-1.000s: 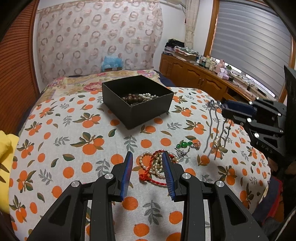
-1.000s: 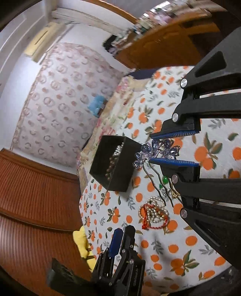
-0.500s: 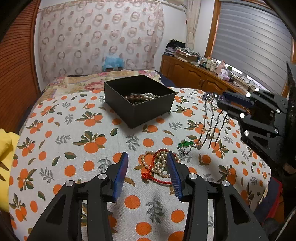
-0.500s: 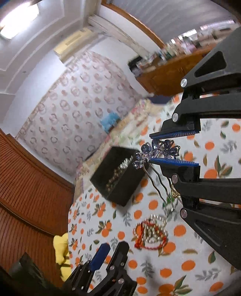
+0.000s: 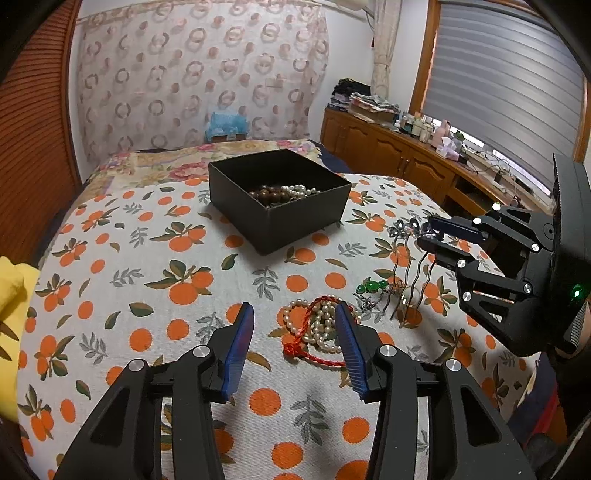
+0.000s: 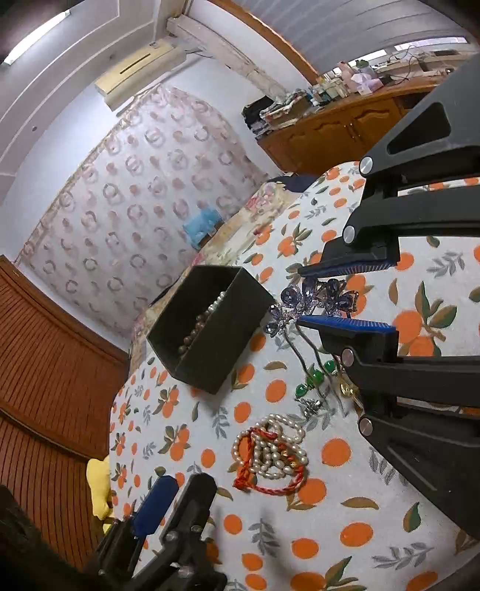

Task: Organize jewelry
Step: 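Lift the hairpin with the right tool while the left tool grasps the red-cord pearl bracelet, then carry the bracelet with the left tool while the right tool carries the hairpin into the box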

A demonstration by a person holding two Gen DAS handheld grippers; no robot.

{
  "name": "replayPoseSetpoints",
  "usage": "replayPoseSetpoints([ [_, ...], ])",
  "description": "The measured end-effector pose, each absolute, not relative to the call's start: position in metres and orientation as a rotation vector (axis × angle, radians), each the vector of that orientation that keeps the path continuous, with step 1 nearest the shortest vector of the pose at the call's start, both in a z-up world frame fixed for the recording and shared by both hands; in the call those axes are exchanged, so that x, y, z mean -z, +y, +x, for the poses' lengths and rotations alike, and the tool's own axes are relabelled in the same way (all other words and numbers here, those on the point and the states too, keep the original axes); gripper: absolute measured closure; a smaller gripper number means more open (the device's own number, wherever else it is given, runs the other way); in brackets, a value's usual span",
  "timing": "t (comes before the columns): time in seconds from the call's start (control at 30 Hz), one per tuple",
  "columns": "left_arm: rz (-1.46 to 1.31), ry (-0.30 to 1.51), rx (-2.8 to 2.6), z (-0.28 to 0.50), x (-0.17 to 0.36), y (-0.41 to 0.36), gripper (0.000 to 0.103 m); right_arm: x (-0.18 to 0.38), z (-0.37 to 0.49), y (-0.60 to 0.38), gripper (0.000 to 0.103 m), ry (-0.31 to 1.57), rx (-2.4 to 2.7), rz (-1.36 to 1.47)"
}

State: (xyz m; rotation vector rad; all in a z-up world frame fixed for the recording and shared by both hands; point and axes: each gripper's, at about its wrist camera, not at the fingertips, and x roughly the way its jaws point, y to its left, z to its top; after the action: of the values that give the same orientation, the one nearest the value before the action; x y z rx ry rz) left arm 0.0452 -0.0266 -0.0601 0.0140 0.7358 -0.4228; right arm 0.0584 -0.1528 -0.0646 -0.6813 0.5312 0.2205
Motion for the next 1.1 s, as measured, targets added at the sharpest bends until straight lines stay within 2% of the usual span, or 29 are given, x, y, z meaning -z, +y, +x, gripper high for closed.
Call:
replayPoseSetpoints([
  [0.17,0.016,0.740,0.423,0.046,0.061,-0.028,0.059,0.049,0.060,-0.167,0.081,0.494,-0.198,-0.576],
  [0.5,0.041,0.786,0.431,0.050,0.070,-0.032,0.060,0.042,0.059,-0.171,0.081,0.484,-0.188,-0.564],
  [0.53,0.043,0.798,0.434,0.051,0.073,-0.033,0.061,0.042,0.059,-0.171,0.081,0.486,-0.188,-0.559],
  [0.57,0.042,0.810,0.441,0.053,0.076,-0.033,0.067,0.042,0.060,-0.171,0.081,0.488,-0.186,-0.557],
  [0.63,0.042,0.834,0.456,0.055,0.081,-0.034,0.070,0.042,0.061,-0.171,0.081,0.490,-0.186,-0.552],
  [0.7,0.053,0.851,0.463,0.056,0.087,-0.037,0.078,0.042,0.062,-0.170,0.081,0.491,-0.186,-0.546],
  [0.93,0.061,0.883,0.444,0.061,0.097,-0.037,0.083,0.042,0.063,-0.172,0.081,0.496,-0.191,-0.530],
  [1.1,0.069,0.874,0.447,0.060,0.098,-0.036,0.097,0.045,0.066,-0.173,0.081,0.505,-0.201,-0.504],
])
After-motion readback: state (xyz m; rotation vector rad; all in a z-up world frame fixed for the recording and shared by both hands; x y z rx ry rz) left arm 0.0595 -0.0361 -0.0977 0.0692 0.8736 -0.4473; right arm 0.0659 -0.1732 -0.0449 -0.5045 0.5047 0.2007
